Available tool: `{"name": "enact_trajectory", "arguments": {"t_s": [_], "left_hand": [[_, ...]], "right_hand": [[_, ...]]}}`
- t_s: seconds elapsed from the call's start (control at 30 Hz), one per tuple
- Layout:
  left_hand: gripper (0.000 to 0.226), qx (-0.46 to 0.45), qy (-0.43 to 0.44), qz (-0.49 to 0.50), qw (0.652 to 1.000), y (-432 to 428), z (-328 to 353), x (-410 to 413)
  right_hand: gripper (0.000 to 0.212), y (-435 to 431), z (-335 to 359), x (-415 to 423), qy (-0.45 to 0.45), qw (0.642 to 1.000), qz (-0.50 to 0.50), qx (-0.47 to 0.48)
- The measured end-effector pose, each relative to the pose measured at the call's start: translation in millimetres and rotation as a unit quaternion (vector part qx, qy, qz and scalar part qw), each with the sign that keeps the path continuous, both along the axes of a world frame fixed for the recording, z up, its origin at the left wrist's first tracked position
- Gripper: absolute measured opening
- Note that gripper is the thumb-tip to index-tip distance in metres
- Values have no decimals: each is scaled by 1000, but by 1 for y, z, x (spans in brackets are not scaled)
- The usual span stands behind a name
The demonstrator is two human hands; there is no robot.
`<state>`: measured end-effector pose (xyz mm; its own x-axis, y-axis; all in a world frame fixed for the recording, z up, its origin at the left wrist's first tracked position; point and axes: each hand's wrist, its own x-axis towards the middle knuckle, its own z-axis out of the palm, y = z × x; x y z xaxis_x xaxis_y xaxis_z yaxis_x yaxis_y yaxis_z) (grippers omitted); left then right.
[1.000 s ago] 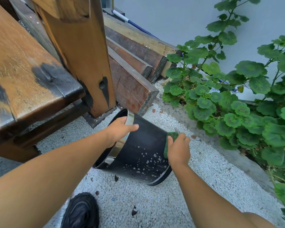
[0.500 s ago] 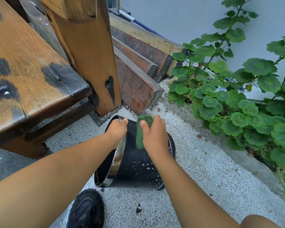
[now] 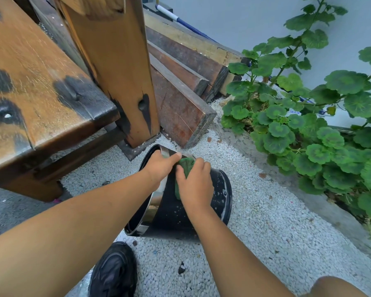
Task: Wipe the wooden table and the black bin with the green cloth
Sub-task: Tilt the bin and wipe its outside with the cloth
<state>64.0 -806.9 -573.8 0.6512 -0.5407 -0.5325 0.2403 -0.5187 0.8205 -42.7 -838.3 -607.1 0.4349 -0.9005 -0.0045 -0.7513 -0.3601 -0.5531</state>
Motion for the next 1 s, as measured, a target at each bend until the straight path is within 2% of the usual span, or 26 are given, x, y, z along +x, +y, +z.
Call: {"name": "enact_trajectory", "arguments": {"t_s": [0.1, 0.13, 0.2, 0.27, 0.33, 0.43, 0.57, 0.67, 0.73, 0.8, 0.87, 1.0], "left_hand": [[17, 19, -24, -21, 999, 4, -2, 4], [15, 16, -22, -25, 999, 5, 0, 4], [16, 6, -19, -33, 999, 9, 3, 4], [34, -10, 8, -34, 999, 12, 2, 7], [23, -22, 26, -31, 999, 17, 3, 9], [30, -24, 19, -56, 998, 22, -1, 4], [10, 0, 3, -157, 988, 32, 0, -1], [31, 49, 9, -198, 979, 42, 0, 0], [44, 64, -30, -178, 981, 46, -4, -2], [43, 57, -72, -144, 985, 47, -6, -5], [45, 54, -78, -112, 989, 47, -6, -8], [42, 72, -101, -102, 987, 44, -5, -9]], "right_hand": [[46, -12, -14, -14, 4, 1000, -27, 6], [45, -16, -20, -19, 8, 999, -35, 8], [46, -24, -30, -31, 22, 998, -52, 12], [45, -31, -40, -44, 35, 997, -70, 16], [44, -37, -47, -56, 49, 995, -82, 17], [44, -46, -56, -69, 68, 993, -93, 15], [44, -56, -62, -80, 91, 991, -100, 17], [43, -63, -66, -87, 105, 989, -103, 18], [43, -66, -67, -90, 102, 989, -99, 30], [42, -70, -65, -89, 93, 990, -92, 48], [41, -75, -59, -87, 74, 992, -86, 63], [36, -71, -31, -73, -8, 990, -64, 124]]}}
